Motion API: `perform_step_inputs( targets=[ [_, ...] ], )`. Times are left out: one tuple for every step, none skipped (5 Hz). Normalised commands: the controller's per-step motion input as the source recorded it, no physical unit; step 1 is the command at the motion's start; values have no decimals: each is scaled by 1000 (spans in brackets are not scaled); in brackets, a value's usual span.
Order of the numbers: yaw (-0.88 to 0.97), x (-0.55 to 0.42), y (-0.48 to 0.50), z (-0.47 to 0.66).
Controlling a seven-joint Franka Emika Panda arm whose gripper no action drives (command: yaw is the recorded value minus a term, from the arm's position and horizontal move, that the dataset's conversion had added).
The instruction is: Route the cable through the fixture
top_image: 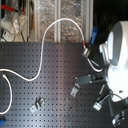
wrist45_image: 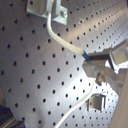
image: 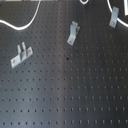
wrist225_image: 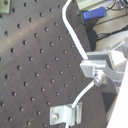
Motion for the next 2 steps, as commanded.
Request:
perform_step_inputs(
  targets=[
    [71,-459,193,177],
    [0,-157,98,51]
  ],
)
